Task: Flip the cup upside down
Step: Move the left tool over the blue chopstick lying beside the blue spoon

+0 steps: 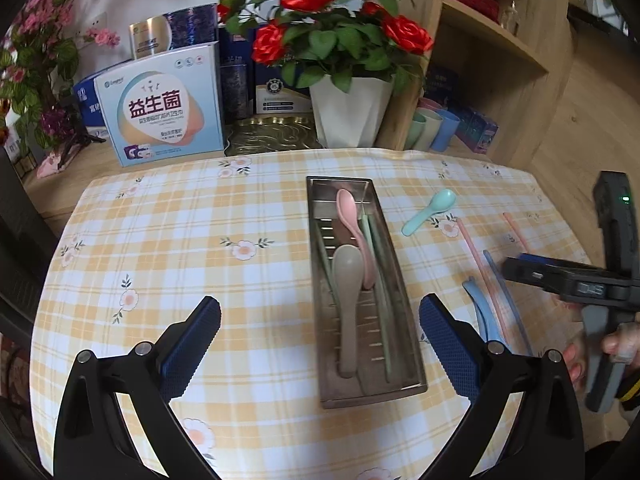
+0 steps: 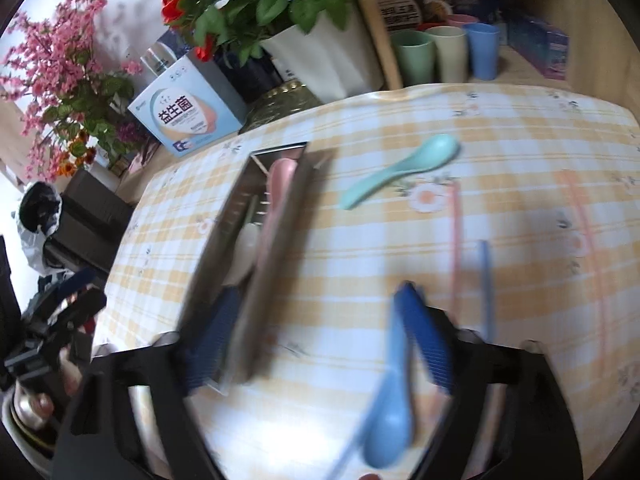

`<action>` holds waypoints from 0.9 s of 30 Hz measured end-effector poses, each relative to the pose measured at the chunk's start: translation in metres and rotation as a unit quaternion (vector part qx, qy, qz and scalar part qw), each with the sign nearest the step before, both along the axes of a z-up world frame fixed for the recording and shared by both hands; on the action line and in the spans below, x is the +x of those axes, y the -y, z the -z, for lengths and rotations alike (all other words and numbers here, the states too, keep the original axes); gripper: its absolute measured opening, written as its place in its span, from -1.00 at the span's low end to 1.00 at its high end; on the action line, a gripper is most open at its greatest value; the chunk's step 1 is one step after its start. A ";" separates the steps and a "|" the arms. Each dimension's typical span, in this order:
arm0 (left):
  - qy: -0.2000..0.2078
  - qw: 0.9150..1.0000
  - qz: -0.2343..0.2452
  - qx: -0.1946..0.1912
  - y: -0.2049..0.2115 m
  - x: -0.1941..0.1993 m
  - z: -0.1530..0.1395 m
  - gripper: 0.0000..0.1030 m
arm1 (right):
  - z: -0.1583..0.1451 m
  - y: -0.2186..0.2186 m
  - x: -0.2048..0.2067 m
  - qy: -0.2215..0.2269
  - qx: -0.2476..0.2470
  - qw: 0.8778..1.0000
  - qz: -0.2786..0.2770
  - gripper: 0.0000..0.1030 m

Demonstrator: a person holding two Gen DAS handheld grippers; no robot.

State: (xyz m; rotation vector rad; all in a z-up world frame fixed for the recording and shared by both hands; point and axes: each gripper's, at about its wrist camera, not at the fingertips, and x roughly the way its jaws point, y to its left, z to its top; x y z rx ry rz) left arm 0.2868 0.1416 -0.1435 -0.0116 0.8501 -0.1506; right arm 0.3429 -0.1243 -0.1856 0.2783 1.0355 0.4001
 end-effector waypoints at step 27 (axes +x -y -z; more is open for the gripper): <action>-0.110 0.990 0.082 -0.031 0.169 -0.015 0.072 -0.52 | 0.052 0.159 -0.053 0.002 -0.055 0.994 0.094 0.74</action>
